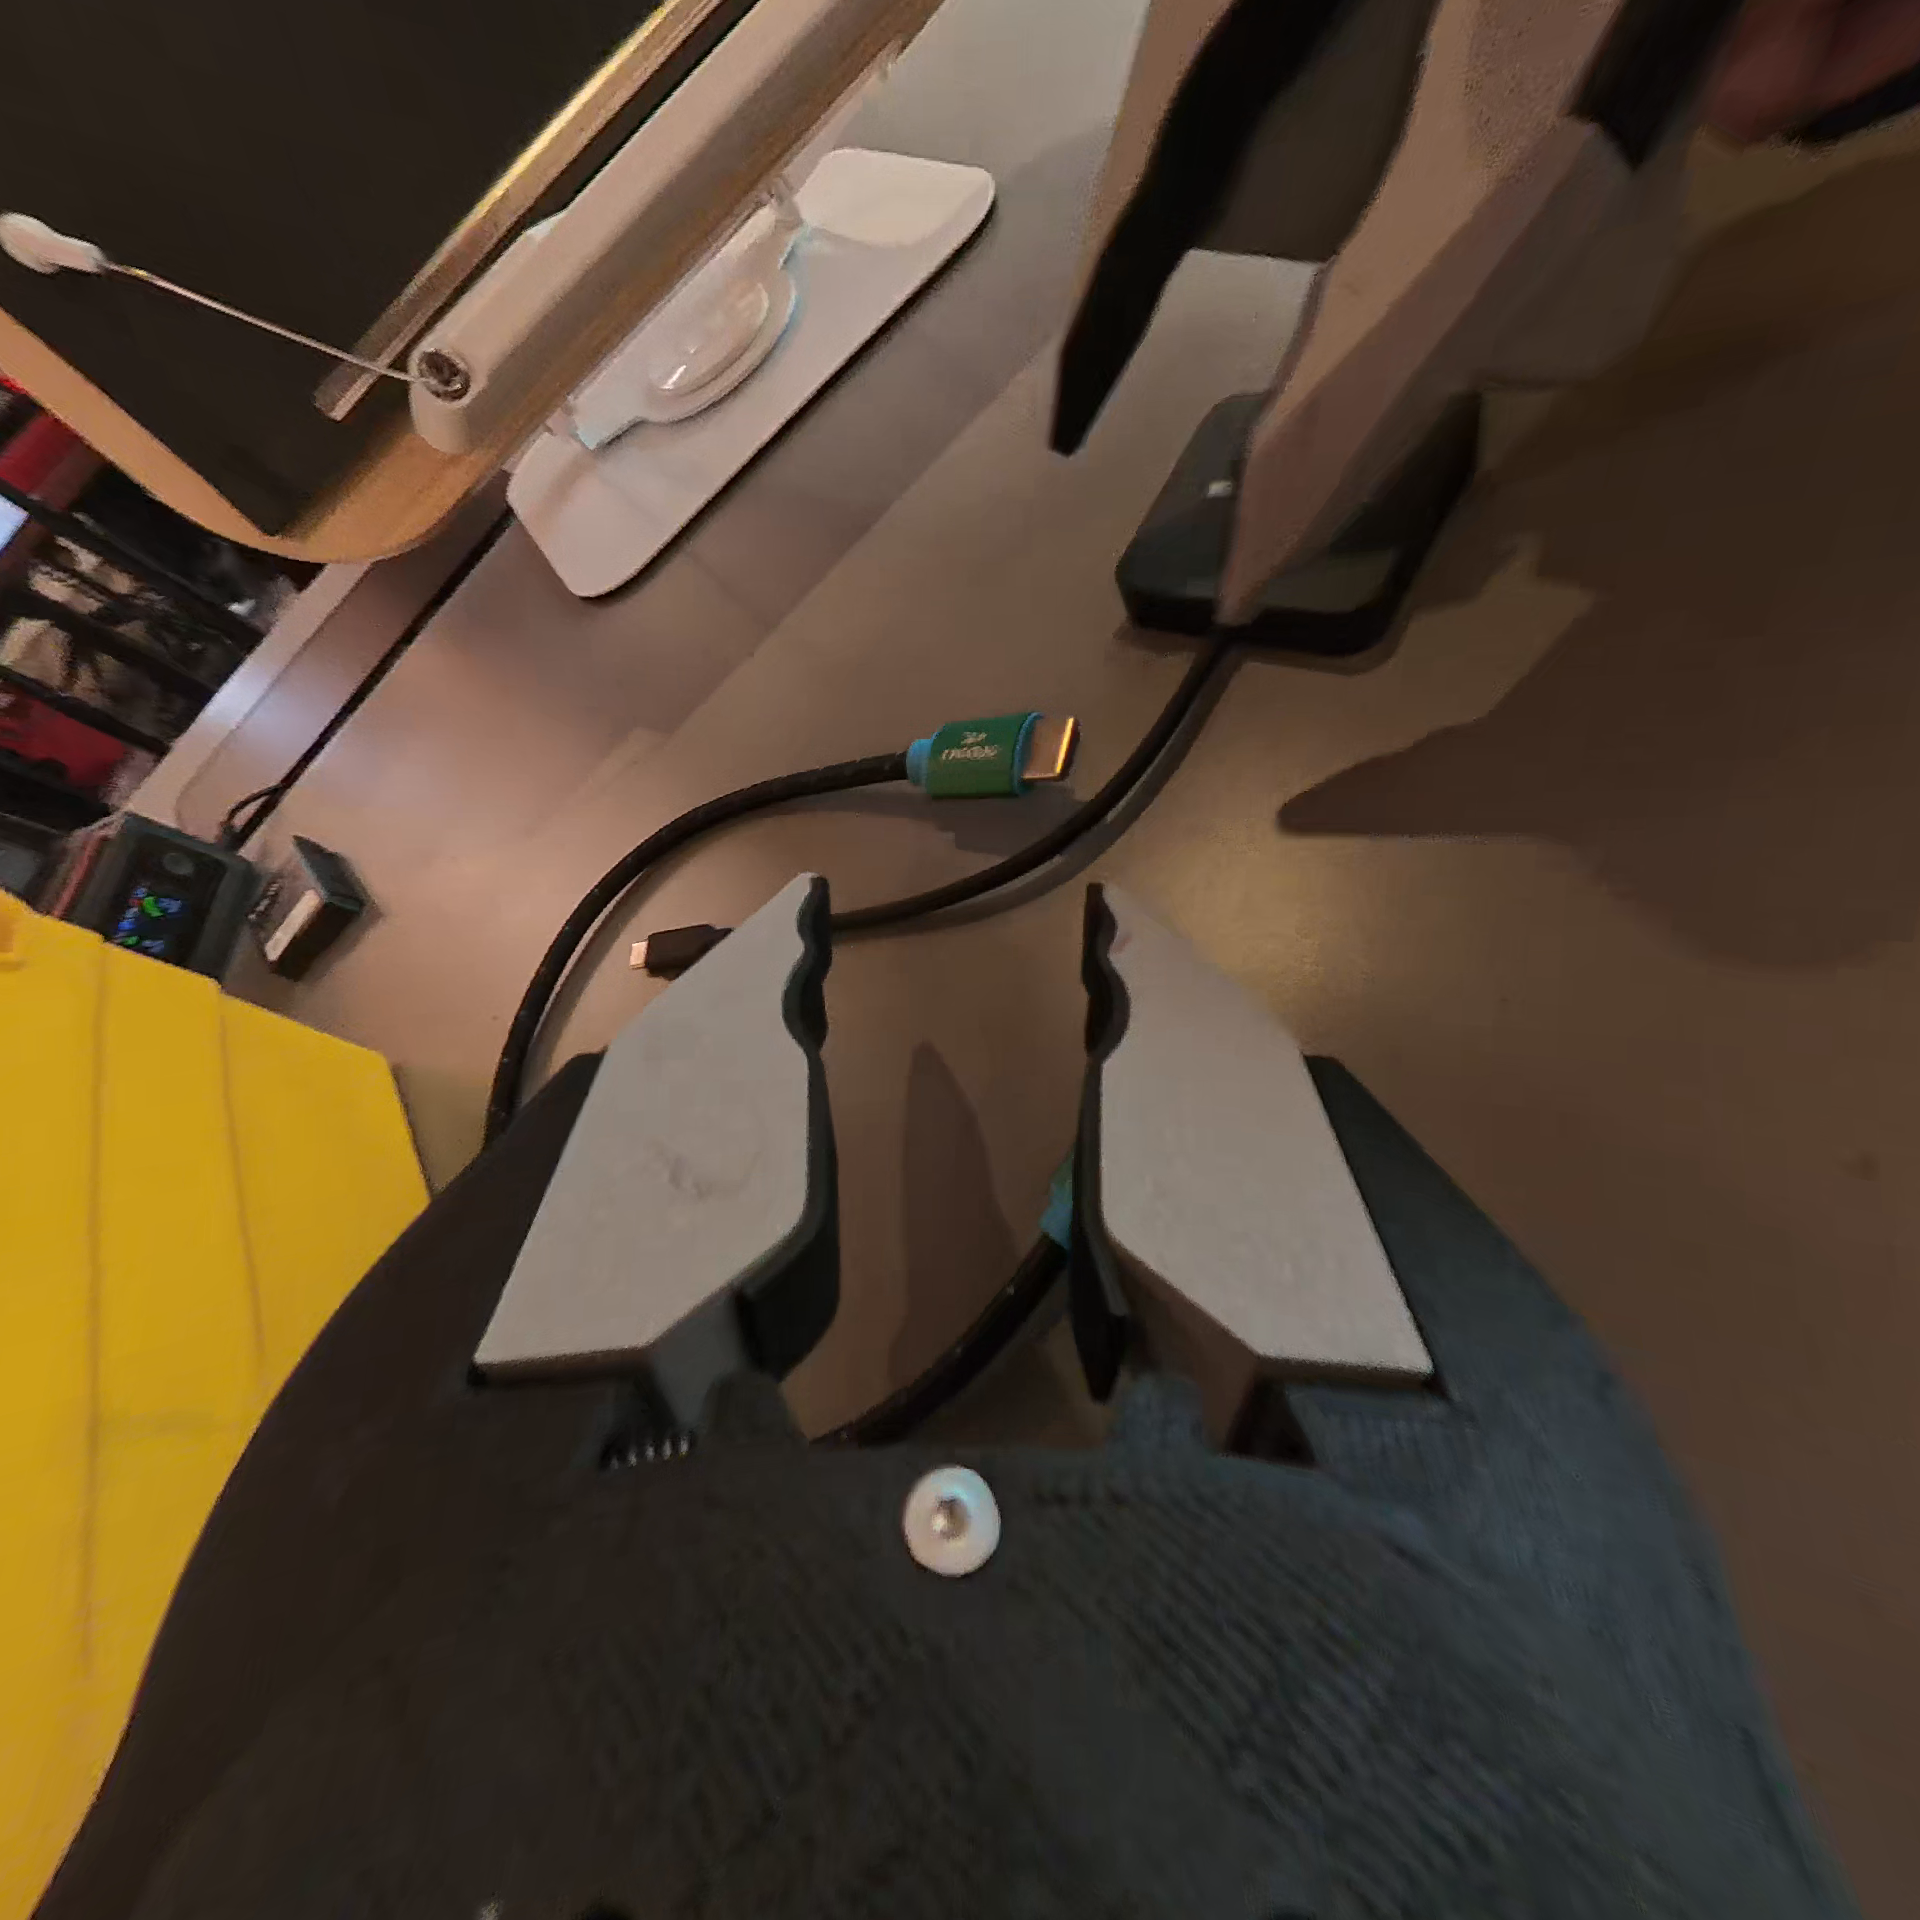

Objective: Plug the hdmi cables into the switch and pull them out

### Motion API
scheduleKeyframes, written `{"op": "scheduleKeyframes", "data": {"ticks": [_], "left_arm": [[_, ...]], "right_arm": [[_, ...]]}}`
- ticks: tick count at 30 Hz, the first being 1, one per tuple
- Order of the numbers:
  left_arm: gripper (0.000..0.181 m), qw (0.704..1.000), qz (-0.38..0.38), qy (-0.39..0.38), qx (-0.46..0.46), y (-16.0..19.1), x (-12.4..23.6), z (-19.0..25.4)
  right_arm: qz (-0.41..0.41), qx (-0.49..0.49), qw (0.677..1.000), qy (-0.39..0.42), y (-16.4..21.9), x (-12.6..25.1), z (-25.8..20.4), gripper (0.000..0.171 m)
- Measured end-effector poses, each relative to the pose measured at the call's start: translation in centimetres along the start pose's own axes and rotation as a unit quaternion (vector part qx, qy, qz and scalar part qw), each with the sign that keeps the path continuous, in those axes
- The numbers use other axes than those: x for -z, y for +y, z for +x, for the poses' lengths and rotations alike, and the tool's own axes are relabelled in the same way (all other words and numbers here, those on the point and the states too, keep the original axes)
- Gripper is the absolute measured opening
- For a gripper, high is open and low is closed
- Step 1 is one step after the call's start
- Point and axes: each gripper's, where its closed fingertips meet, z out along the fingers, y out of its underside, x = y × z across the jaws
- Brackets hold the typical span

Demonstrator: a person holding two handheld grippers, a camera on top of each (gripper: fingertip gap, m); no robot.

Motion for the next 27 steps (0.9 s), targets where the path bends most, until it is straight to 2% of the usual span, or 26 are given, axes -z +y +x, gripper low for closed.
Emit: {"op": "scheduleKeyframes", "data": {"ticks": [3,5,8,10,13,14,15,17,19,23,27], "left_arm": [[0.044,0.999,-0.017,-0.031,-0.027,0.5,0.0,-0.2],[0.040,0.997,-0.025,-0.047,-0.050,0.8,0.0,-0.1],[0.039,0.995,-0.044,-0.059,-0.069,1.2,-0.3,-0.1],[0.038,0.994,-0.046,-0.063,-0.073,1.2,-0.4,-0.2],[0.043,0.994,-0.038,-0.065,-0.084,0.8,-0.7,0.0],[0.047,0.993,-0.032,-0.068,-0.089,0.4,-0.9,0.0],[0.053,0.993,-0.024,-0.067,-0.092,-0.1,-1.2,0.2],[0.067,0.994,-0.012,-0.057,-0.097,-1.3,-1.8,0.9],[0.066,0.991,0.000,-0.037,-0.130,-2.5,-2.7,2.1],[0.042,0.972,0.013,-0.054,-0.230,-3.6,-4.8,2.8],[0.027,0.955,0.033,-0.053,-0.290,-4.2,-5.8,3.7]], "right_arm": [[-0.057,0.046,0.997,0.026,2.2,-0.4,0.5,0.076],[-0.079,0.051,0.995,0.016,3.5,-0.6,0.3,0.069],[-0.076,0.037,0.996,0.006,3.8,-0.6,0.6,0.069],[-0.082,0.006,0.997,0.009,3.7,-0.5,1.0,0.067],[-0.058,-0.099,0.992,-0.048,2.7,-0.2,0.7,0.064],[-0.041,-0.131,0.988,-0.073,2.2,0.0,0.5,0.058],[-0.012,-0.155,0.983,-0.102,1.3,0.6,0.3,0.000],[0.062,-0.206,0.966,-0.142,-0.6,2.0,0.6,0.000],[0.113,-0.248,0.947,-0.168,-1.6,3.3,1.4,0.000],[0.147,-0.269,0.941,-0.141,-1.8,4.2,3.3,0.001],[0.147,-0.258,0.948,-0.118,-1.8,3.6,3.7,0.010]]}}
